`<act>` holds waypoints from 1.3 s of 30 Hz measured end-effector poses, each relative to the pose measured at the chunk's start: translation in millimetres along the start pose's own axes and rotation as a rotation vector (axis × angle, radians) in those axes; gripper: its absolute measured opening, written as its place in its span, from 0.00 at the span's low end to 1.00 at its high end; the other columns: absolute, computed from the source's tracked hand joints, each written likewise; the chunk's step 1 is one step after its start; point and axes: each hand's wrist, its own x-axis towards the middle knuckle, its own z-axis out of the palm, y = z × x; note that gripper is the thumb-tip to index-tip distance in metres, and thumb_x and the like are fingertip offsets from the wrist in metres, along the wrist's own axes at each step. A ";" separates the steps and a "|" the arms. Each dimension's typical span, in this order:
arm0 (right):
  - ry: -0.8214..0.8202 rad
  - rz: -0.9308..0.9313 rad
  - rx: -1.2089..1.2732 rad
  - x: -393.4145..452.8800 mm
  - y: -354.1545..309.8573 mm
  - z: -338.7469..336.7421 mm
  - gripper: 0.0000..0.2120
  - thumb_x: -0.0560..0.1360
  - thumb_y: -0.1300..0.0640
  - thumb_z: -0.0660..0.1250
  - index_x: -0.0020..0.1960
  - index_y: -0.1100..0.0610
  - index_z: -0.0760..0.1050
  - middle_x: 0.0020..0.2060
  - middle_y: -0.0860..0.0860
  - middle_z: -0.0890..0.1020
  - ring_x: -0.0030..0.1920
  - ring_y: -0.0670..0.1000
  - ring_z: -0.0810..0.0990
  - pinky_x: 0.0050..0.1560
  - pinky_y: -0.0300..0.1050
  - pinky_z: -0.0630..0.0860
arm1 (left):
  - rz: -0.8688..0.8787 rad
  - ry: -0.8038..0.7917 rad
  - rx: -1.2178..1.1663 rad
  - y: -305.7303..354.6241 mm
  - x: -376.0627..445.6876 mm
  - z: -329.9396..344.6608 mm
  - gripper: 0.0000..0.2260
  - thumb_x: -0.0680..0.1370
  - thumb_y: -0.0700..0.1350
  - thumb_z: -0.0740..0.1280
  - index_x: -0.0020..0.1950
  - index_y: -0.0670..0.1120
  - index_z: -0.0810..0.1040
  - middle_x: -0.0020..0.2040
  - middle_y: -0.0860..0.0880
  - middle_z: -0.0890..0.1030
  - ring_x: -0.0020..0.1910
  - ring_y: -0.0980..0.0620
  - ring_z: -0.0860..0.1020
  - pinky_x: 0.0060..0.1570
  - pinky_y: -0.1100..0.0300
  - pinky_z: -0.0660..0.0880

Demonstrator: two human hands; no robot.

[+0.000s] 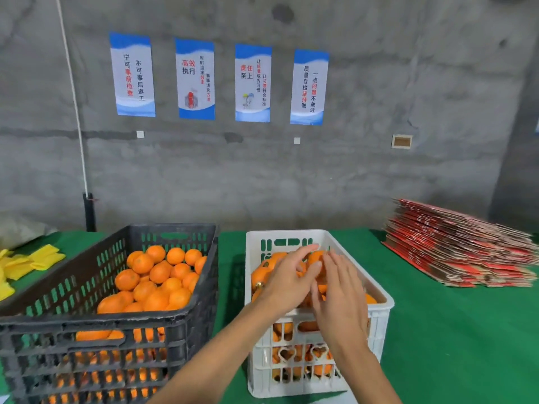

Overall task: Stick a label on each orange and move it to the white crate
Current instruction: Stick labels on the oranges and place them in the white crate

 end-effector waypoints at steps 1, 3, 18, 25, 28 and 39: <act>-0.017 -0.031 0.024 3.7 -0.7 1.8 0.26 0.76 0.60 0.73 0.71 0.64 0.74 0.69 0.58 0.78 0.70 0.59 0.75 0.69 0.61 0.74 | 0.020 0.012 0.072 -1.2 4.2 -3.4 0.18 0.85 0.52 0.64 0.75 0.61 0.73 0.67 0.59 0.77 0.67 0.59 0.74 0.73 0.51 0.71; -0.068 -0.095 0.097 11.5 -11.4 8.0 0.27 0.75 0.59 0.74 0.72 0.62 0.74 0.68 0.56 0.79 0.70 0.57 0.76 0.69 0.59 0.73 | 0.082 0.083 0.176 -4.3 8.2 -20.5 0.17 0.84 0.48 0.65 0.73 0.59 0.75 0.69 0.58 0.75 0.71 0.58 0.70 0.76 0.52 0.65; -0.937 -0.248 0.319 69.1 -202.4 170.7 0.24 0.77 0.47 0.71 0.71 0.48 0.72 0.63 0.51 0.81 0.64 0.56 0.78 0.63 0.52 0.76 | -0.570 0.024 0.749 -132.0 -37.6 -304.1 0.23 0.80 0.45 0.71 0.75 0.50 0.74 0.72 0.37 0.75 0.71 0.39 0.74 0.69 0.50 0.72; -1.161 -0.397 -0.061 95.6 -216.8 240.2 0.18 0.79 0.56 0.65 0.68 0.53 0.75 0.64 0.56 0.78 0.61 0.59 0.78 0.60 0.57 0.79 | -0.959 -0.542 0.664 -194.3 10.9 -290.5 0.37 0.75 0.56 0.78 0.79 0.56 0.65 0.67 0.44 0.76 0.63 0.42 0.81 0.51 0.47 0.84; -1.055 -0.368 -0.073 103.1 -212.4 259.8 0.15 0.79 0.56 0.63 0.65 0.54 0.77 0.64 0.56 0.77 0.63 0.60 0.77 0.59 0.58 0.78 | -1.000 -0.707 0.814 -212.8 36.4 -266.2 0.44 0.70 0.61 0.80 0.79 0.46 0.65 0.67 0.42 0.79 0.57 0.42 0.84 0.56 0.42 0.83; -0.951 -0.335 0.009 101.3 -207.6 262.7 0.11 0.80 0.57 0.61 0.39 0.55 0.70 0.37 0.53 0.72 0.40 0.59 0.73 0.43 0.54 0.77 | -0.898 -1.083 0.956 -222.6 21.3 -222.0 0.41 0.77 0.49 0.76 0.83 0.49 0.56 0.75 0.38 0.73 0.51 0.46 0.85 0.59 0.47 0.81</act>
